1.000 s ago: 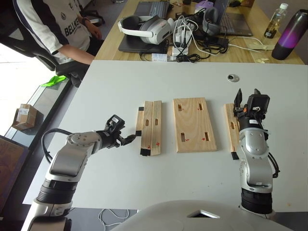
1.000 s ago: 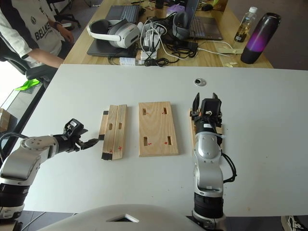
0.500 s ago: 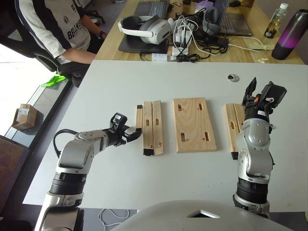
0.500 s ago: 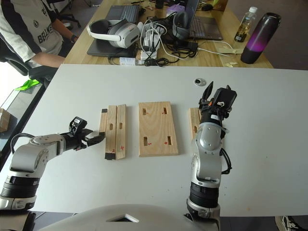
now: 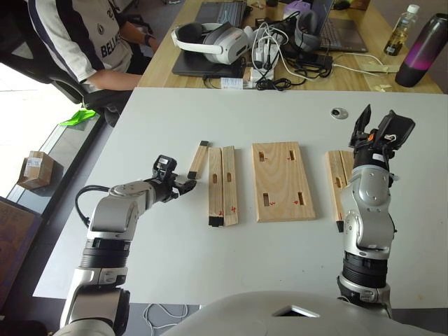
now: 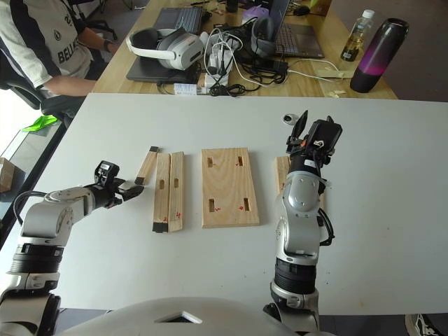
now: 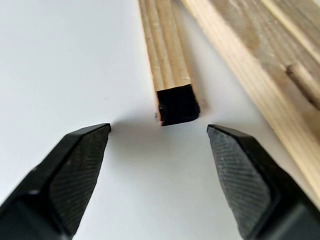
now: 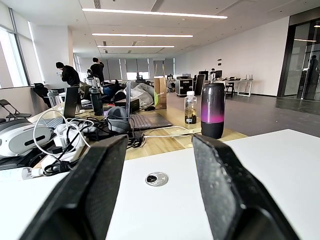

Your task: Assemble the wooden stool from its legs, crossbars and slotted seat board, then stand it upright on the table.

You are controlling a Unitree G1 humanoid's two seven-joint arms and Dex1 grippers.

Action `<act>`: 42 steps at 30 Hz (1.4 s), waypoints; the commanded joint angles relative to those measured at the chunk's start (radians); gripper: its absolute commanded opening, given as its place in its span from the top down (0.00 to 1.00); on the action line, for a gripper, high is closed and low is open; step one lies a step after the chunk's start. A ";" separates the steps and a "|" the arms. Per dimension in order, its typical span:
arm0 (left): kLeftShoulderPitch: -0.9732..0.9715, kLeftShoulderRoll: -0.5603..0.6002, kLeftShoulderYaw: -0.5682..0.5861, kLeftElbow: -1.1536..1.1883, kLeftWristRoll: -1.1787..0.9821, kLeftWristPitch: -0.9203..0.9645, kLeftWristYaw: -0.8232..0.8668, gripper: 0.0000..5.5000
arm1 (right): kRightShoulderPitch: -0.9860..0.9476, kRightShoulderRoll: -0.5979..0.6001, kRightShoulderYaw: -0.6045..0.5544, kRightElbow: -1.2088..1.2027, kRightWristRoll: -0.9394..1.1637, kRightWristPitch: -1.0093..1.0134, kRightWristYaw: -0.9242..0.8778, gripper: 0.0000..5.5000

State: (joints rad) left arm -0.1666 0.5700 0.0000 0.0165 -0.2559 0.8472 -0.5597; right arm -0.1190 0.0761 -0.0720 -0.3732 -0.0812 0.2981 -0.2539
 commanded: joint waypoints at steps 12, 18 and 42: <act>-0.075 -0.034 -0.063 0.246 0.081 -0.143 -0.003 0.35 | -0.057 -0.001 -0.013 0.054 0.011 -0.009 0.007 0.57; -0.087 -0.013 -0.094 0.333 0.108 -0.128 -0.028 0.45 | -0.080 0.006 -0.019 0.053 0.026 -0.004 0.006 0.57; -0.164 -0.205 0.129 0.182 0.089 -0.780 0.213 0.77 | -0.409 -0.141 -0.146 0.239 0.705 0.496 0.538 0.41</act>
State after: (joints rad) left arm -0.2998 0.3868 0.1442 0.2765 -0.1992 0.1687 -0.3603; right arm -0.4804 -0.0525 -0.1950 -0.1016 0.4764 0.6660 0.2159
